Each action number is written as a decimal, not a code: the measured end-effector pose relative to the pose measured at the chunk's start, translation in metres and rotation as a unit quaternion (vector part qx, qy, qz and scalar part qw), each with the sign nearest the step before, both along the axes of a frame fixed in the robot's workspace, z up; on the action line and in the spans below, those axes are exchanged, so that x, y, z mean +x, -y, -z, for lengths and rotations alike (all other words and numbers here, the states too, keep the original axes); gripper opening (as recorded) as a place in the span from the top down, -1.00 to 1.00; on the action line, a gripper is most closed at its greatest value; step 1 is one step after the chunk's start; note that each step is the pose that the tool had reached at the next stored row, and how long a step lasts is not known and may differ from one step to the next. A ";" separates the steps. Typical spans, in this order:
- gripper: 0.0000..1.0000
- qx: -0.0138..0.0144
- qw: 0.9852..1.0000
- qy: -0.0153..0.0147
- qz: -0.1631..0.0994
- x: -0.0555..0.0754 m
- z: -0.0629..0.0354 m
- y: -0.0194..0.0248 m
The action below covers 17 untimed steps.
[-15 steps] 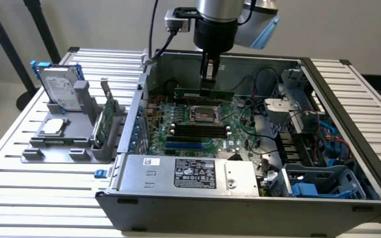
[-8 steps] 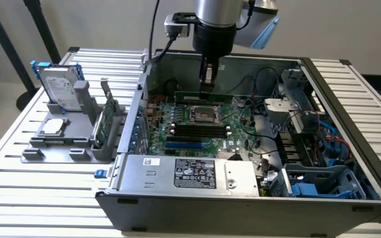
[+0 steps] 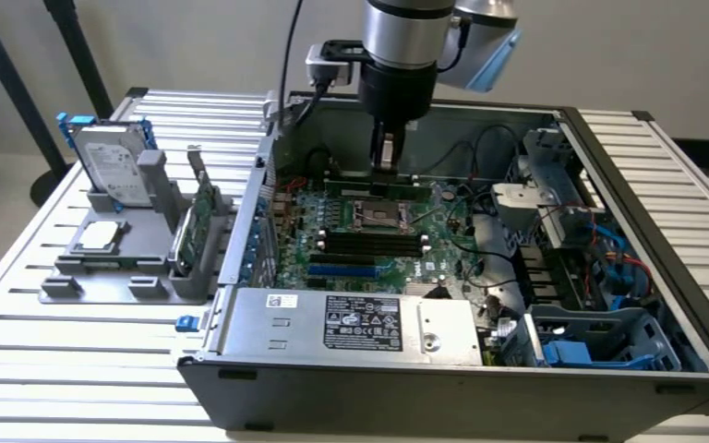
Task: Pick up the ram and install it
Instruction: 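Insert the ram into the slot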
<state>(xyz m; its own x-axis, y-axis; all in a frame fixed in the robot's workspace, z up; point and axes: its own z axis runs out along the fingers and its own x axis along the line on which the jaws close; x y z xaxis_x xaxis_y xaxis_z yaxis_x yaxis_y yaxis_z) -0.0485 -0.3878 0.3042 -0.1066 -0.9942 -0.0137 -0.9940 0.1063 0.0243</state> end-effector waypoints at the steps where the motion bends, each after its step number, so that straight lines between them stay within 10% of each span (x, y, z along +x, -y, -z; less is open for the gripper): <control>1: 0.73 0.000 1.000 0.000 0.000 0.000 0.0018 0.0009; 17: 0.73 0.000 1.000 0.000 0.000 0.000 0.0309 0.0100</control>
<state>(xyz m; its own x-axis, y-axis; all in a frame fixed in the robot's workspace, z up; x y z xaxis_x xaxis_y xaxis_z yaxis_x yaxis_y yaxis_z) -0.0486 -0.3978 0.2733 -0.1066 -0.9942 -0.0136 -0.9940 0.1062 0.0244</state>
